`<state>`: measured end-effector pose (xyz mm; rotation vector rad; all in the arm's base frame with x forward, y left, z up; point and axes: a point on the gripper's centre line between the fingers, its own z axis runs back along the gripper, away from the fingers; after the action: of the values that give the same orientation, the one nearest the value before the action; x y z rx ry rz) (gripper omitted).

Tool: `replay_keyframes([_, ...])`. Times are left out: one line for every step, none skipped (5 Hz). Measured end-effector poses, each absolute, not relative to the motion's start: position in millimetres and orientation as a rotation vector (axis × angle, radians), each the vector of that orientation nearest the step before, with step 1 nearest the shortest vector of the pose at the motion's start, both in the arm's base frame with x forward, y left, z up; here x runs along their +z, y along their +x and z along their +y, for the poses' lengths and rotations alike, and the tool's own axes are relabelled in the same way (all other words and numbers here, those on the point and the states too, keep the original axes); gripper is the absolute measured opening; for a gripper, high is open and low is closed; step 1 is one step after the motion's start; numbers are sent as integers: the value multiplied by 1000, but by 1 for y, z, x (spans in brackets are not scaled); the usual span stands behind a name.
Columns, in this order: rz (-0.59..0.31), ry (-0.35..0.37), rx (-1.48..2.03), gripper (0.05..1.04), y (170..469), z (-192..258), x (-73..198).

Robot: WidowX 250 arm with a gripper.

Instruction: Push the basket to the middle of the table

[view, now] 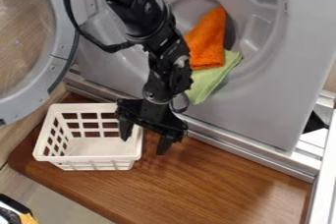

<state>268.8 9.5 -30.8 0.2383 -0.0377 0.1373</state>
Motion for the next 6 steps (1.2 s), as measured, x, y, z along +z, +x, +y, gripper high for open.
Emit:
replay_keyframes([-51,268,158,1001,274,13,-38])
replay_keyframes([-69,298,173,945,278,17,-41])
replay_keyframes([-60,311,160,649,280,18,-49])
replay_keyframes([-52,313,158,340,281,17,-51])
replay_keyframes([-47,308,164,154,281,17,-52])
replay_keyframes([-49,321,158,98,280,18,-51])
